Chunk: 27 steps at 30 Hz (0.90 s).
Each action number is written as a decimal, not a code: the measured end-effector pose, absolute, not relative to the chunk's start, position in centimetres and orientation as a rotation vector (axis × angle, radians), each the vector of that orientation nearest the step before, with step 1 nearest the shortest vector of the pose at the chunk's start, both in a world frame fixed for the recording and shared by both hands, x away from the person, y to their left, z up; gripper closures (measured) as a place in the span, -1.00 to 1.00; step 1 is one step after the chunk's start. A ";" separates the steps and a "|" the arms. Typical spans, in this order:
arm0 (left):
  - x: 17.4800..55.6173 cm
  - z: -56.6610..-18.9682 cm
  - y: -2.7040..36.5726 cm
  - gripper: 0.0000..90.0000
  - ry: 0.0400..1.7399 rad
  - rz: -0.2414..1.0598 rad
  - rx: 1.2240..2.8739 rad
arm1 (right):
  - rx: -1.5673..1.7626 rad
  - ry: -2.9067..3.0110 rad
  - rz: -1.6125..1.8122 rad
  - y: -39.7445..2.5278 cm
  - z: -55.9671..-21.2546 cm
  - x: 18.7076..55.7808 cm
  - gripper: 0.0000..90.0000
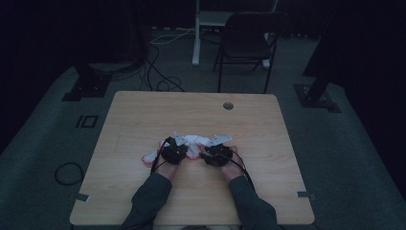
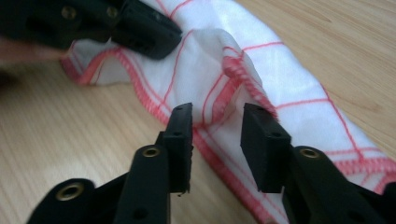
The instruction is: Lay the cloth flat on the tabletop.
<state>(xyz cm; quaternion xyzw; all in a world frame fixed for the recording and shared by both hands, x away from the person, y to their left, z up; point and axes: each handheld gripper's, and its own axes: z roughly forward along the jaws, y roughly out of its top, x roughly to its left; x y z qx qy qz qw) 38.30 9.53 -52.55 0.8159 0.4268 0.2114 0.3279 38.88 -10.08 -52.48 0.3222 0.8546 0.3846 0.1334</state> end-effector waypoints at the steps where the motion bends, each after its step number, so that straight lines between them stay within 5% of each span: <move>1: 38.3 -52.5 9.5 0.94 1.117 0.555 2.138 | 0.941 2.482 1.125 -9.9 -52.5 39.0 0.48; 6: 38.0 -52.5 9.5 0.92 1.109 0.549 2.138 | 0.921 2.502 1.109 -9.3 -52.2 38.8 0.96; 27: 34.4 -53.7 5.3 0.90 0.919 0.495 2.234 | 0.977 2.375 1.194 -15.1 -50.1 35.9 0.93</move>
